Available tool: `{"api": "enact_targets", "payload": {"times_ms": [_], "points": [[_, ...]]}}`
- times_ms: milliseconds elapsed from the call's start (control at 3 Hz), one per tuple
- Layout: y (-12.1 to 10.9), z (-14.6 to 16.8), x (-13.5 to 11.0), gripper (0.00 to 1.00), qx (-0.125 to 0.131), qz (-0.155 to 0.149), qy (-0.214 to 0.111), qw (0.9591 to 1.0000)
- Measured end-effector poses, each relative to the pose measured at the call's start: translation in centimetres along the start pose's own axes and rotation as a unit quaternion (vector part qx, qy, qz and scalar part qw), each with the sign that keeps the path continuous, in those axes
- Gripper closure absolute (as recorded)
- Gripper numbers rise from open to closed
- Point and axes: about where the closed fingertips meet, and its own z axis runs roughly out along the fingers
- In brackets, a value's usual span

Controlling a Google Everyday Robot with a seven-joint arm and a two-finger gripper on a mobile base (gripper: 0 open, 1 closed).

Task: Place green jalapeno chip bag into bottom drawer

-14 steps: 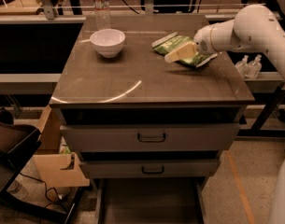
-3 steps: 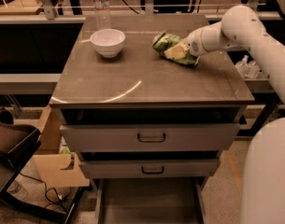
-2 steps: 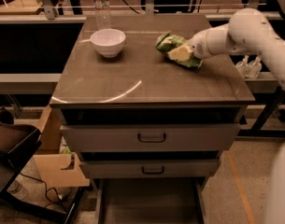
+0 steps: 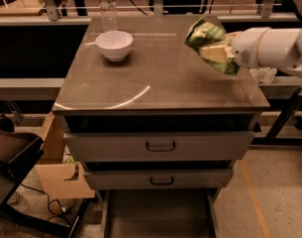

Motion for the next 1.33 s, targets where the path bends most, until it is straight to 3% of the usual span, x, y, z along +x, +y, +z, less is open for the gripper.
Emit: {"api": "enact_targets", "payload": {"times_ms": [333,667,1000,1333], "points": [[0.9,-6.7,-0.6,1.00,0.022,-0.001,-0.024,0.9995],[1.5,-12.8,0.7,1.00,0.041,0.001,-0.013,0.9991],[2.5,-16.3,3.7,1.00,0.034,-0.001,0.032,0.9989],[4.4,-17.9,8.9,1.00,-0.011,-0.007,0.086,0.9962]]}}
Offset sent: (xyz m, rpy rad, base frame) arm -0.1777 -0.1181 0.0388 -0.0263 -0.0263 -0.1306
